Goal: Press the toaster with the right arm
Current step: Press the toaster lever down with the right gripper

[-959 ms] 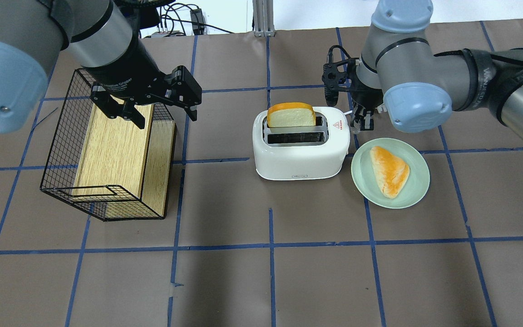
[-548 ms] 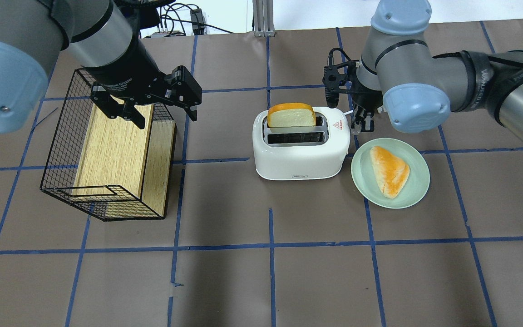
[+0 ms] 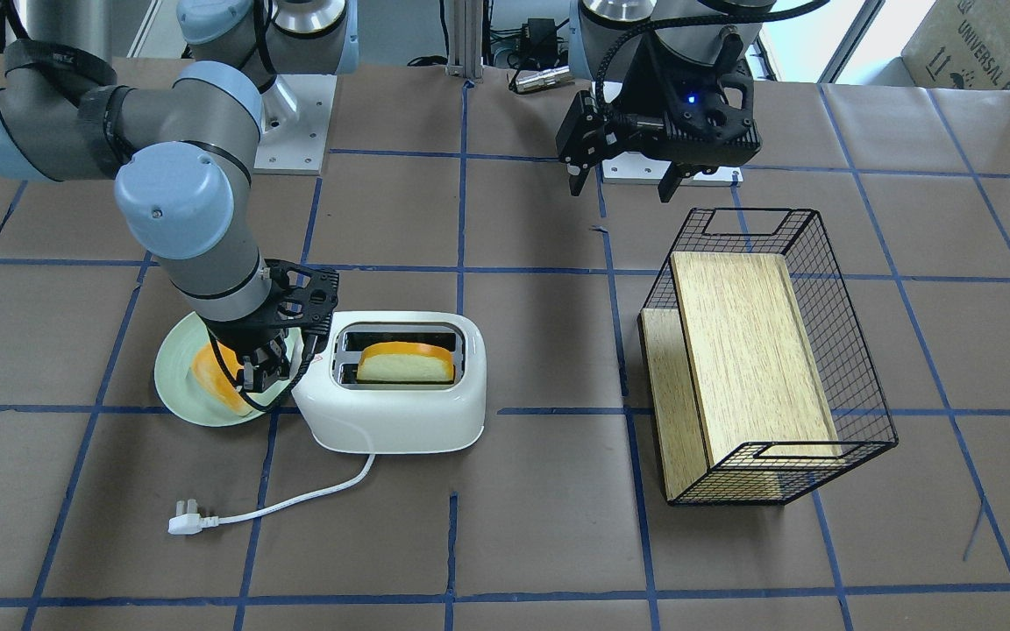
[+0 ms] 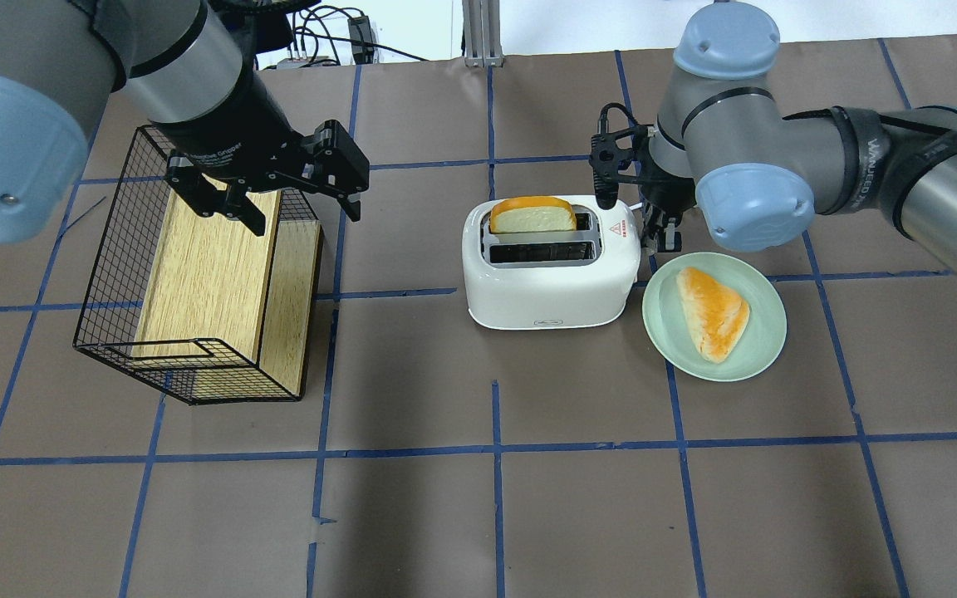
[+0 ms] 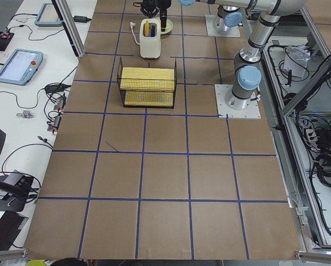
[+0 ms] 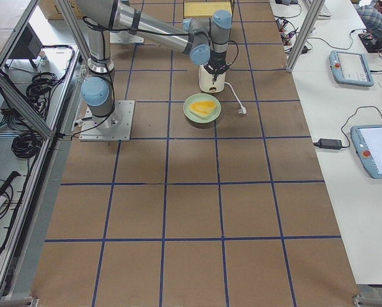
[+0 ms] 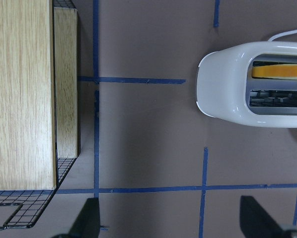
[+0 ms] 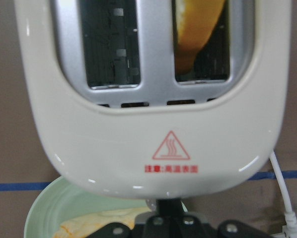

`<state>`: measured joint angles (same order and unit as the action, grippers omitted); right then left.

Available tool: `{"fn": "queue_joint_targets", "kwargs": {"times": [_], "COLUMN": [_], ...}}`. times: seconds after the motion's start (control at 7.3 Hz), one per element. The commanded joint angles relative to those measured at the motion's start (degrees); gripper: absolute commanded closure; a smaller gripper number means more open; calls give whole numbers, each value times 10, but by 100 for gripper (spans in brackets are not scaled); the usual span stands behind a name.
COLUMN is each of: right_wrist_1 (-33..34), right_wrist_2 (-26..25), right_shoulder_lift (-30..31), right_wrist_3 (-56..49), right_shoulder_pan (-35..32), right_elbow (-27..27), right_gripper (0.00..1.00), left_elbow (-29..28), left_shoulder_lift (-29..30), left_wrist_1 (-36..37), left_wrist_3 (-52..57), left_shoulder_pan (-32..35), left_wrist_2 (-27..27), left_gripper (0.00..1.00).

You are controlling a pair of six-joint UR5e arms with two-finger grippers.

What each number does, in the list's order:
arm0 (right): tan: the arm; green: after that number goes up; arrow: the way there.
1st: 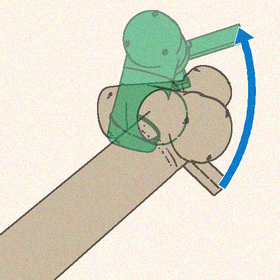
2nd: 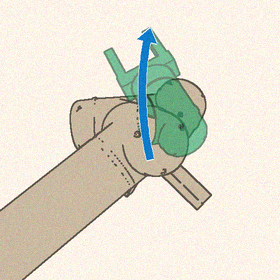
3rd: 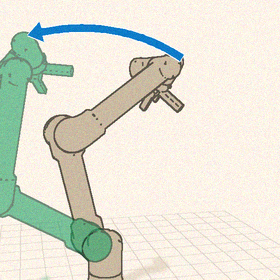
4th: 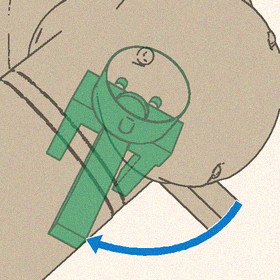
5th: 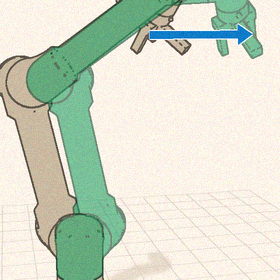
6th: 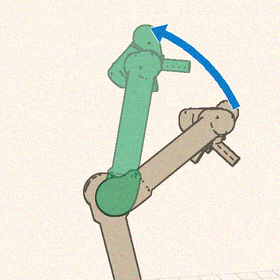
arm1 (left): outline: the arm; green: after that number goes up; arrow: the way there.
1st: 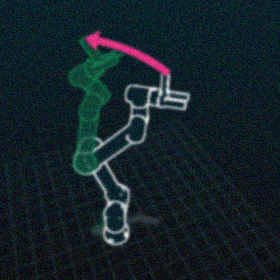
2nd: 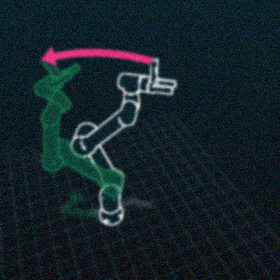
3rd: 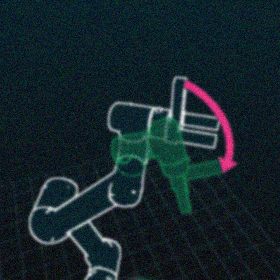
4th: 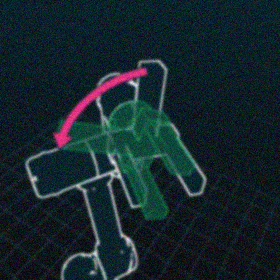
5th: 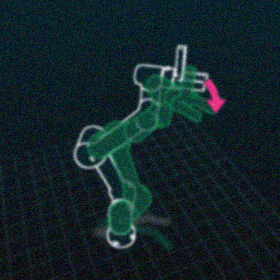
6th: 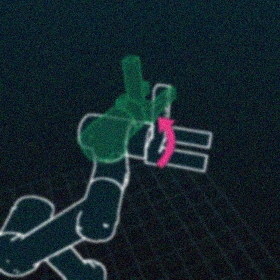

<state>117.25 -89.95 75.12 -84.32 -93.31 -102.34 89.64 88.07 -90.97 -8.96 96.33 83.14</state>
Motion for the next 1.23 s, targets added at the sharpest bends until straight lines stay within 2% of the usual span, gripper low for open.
{"fn": "queue_joint_targets", "kwargs": {"times": [0.0, 1.1], "right_wrist_1": [23, 54], "right_wrist_2": [0, 1], "right_shoulder_lift": [-1, -15], "right_wrist_3": [-1, -1], "right_shoulder_pan": [1, 2], "right_elbow": [-16, -36], "right_gripper": [96, 95], "left_elbow": [0, 0], "left_shoulder_lift": [0, 0], "left_wrist_1": [0, 0], "left_wrist_3": [0, 0], "left_shoulder_pan": [0, 0], "left_wrist_2": [0, 0], "left_gripper": [0, 0]}}
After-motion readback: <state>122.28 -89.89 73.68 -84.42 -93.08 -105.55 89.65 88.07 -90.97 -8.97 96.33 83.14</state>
